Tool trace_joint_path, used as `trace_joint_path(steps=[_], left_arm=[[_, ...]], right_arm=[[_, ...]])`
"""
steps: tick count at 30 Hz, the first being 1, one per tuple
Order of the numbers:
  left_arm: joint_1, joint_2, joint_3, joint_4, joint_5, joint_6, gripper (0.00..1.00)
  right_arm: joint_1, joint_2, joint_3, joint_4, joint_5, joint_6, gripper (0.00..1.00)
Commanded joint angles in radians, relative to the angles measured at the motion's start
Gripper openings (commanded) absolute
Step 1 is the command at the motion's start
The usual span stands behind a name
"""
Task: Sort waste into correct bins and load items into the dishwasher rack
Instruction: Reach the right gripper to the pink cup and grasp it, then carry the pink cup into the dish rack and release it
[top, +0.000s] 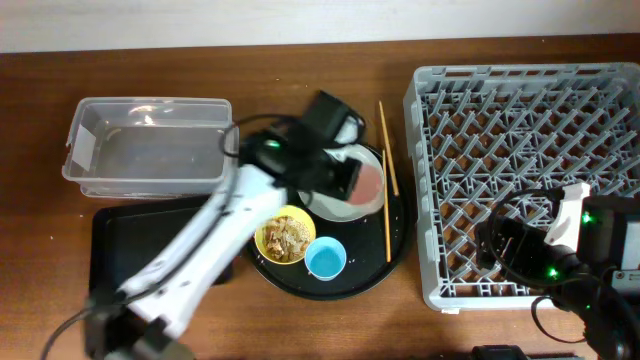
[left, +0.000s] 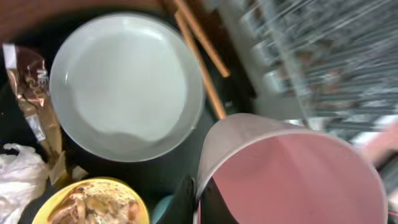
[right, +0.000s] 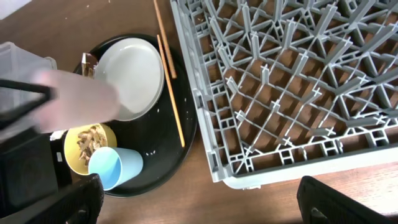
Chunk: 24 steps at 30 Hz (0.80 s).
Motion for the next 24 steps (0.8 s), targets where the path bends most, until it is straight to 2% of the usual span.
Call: trace_joint_path(steps=[1,2,4,5,6,7,8,10,12,13,18,19,20,24], left_arm=[[0.137,-0.113,0.024,-0.006,0.391,-0.009,0.0],[0.173,-0.126,0.024,-0.005,0.482,-0.003,0.0],[0.259,-0.137,0.024,0.032,0.842,0.041,0.0],[0.274,-0.137,0.024,0.079,1.012,0.048,0.0],[0.278,-0.137,0.024,0.139,1.143,0.047,0.0],[0.278,-0.137,0.024,0.187,1.239,0.047,0.0],[0.272,-0.139,0.024,0.217,1.308,0.047,0.0],[0.262,-0.139,0.024,0.222,1.335,0.047,0.0],[0.262,-0.139,0.024,0.224,1.334,0.047,0.0],[0.262,-0.139,0.024,0.232,1.334,0.047,0.0],[0.25,-0.139,0.024,0.262,1.333,0.047,0.0],[0.241,-0.139,0.024,0.276,1.325,0.047,0.0],[0.237,-0.139,0.024,0.278,1.312,0.047,0.0],[0.228,-0.139,0.024,0.314,1.262,0.047,0.0]], right_arm=[[-0.005,-0.002,0.016,0.016,0.006,-0.017,0.98],[-0.003,-0.002,0.015,0.038,-0.071,-0.109,0.99],[-0.003,0.004,0.015,0.098,-0.433,-0.349,0.99],[-0.003,0.014,0.015,0.125,-0.588,-0.404,0.99],[-0.003,0.024,0.015,0.143,-0.631,-0.403,0.98],[-0.003,0.038,0.015,0.172,-0.678,-0.402,0.98],[-0.003,0.063,0.015,0.23,-0.833,-0.404,0.98],[-0.003,0.099,0.015,0.307,-0.944,-0.404,0.98],[-0.003,0.111,0.015,0.362,-1.162,-0.502,0.98],[-0.003,0.111,0.015,0.401,-1.22,-0.503,0.99],[-0.002,0.121,0.015,0.481,-1.224,-0.398,1.0],[-0.002,0.122,0.015,0.493,-1.224,-0.38,0.91],[0.001,0.122,0.015,0.497,-1.224,-0.371,0.88],[0.081,0.127,0.015,0.502,-1.175,-0.372,0.83]])
